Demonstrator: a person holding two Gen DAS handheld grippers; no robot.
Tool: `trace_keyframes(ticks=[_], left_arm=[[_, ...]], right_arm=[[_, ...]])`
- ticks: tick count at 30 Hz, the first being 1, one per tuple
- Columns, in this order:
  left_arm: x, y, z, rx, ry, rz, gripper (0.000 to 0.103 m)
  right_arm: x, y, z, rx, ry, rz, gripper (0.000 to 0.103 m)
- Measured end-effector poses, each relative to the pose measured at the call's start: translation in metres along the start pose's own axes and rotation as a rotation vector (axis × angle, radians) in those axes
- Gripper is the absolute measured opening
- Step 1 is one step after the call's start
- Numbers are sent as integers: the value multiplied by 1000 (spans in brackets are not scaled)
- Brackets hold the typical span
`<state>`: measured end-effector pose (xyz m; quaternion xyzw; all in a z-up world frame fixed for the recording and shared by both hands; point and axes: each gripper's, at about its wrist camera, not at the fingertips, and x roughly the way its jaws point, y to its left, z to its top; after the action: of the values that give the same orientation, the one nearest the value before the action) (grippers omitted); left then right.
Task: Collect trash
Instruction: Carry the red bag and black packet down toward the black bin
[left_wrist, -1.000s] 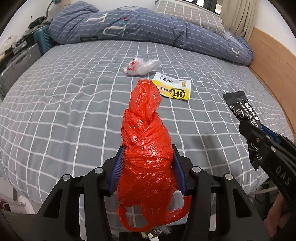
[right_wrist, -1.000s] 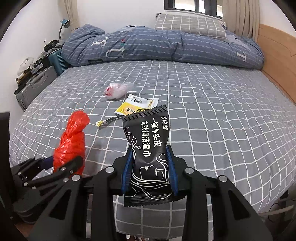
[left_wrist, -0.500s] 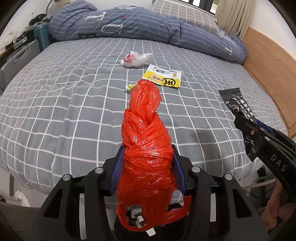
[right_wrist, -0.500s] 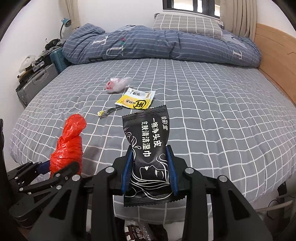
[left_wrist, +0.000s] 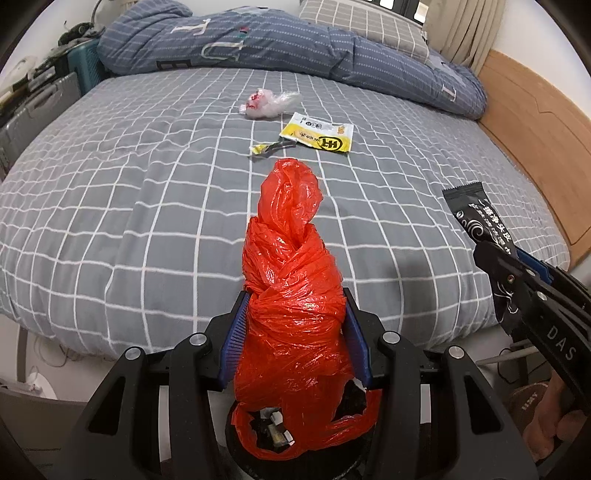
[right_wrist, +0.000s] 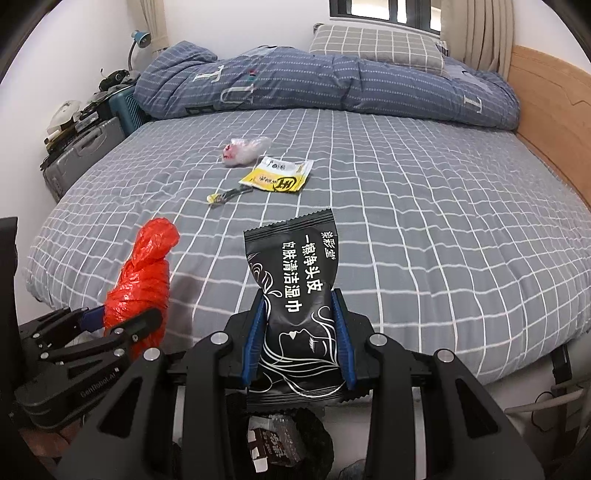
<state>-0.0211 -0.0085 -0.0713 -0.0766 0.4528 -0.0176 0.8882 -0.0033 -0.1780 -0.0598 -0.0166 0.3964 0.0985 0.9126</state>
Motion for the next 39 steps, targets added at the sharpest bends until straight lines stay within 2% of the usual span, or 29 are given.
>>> trace_keyframes(ticks=[25,32,39], left_arm=[[-32,3,-66,-16,34,0,47],[-49,-2,-78,-8,48,7,47],[-69,8,-82,-22,40,20,47]], right_arm=[[-28,2,-58,19,61,25,33],[-50,13,-67,-9,45,3,33],[-72,21,-83,-10,60,26,33]])
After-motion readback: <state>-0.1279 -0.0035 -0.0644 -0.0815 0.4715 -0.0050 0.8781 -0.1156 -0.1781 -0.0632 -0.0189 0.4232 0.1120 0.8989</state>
